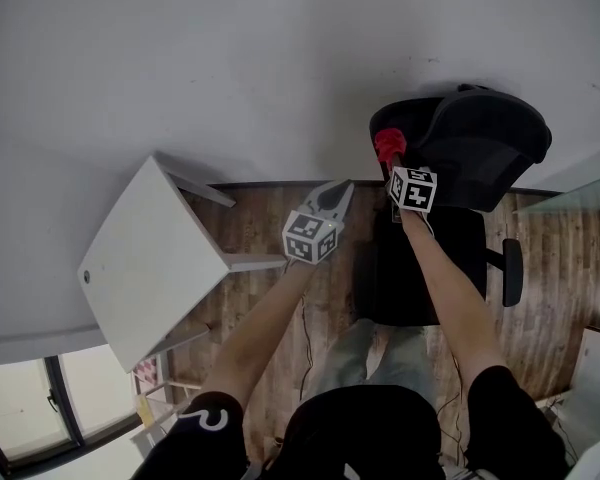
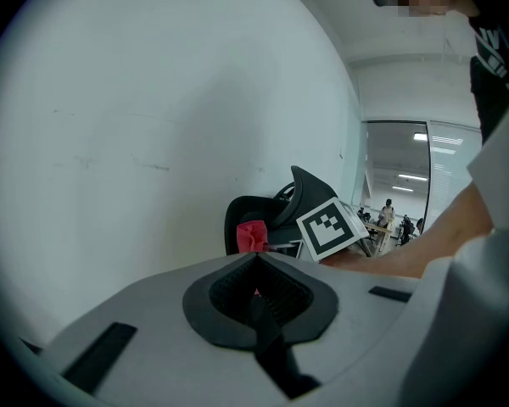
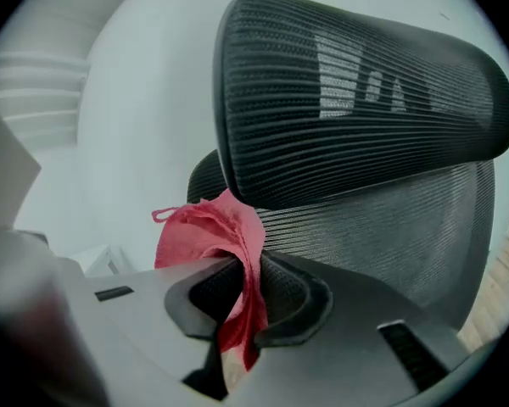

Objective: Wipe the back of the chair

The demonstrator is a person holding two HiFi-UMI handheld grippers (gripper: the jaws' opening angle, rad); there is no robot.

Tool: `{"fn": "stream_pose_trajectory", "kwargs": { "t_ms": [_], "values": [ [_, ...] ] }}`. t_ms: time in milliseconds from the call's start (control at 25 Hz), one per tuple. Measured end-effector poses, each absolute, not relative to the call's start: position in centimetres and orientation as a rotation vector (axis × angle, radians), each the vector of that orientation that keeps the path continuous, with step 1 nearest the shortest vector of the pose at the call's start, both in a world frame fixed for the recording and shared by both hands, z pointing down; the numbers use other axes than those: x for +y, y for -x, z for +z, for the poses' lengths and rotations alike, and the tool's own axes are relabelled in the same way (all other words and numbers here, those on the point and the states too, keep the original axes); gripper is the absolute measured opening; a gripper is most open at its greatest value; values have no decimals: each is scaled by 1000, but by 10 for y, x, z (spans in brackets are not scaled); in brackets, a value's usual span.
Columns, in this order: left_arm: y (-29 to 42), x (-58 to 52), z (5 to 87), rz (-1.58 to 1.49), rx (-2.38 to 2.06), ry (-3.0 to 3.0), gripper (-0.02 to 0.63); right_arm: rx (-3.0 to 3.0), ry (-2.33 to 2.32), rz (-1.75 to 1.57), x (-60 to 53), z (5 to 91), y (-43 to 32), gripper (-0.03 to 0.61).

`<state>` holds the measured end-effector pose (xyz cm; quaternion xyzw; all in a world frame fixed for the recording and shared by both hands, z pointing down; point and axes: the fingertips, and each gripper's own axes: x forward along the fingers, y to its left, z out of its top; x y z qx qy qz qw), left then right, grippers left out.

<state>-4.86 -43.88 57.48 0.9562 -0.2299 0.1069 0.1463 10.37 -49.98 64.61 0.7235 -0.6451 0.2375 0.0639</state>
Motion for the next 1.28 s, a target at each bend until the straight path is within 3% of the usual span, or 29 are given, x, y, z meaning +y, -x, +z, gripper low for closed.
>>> {"fn": "stream_pose_trajectory", "kwargs": {
  "t_ms": [480,1280],
  "values": [
    [18,-423,573,336,-710,-2745,25,-1964,-2100,706,-485,661,-142,67],
    [-132,-377,540,270,-676,-2761,25,-1901,-2178,732,-424,648,-306,69]
  ]
}}
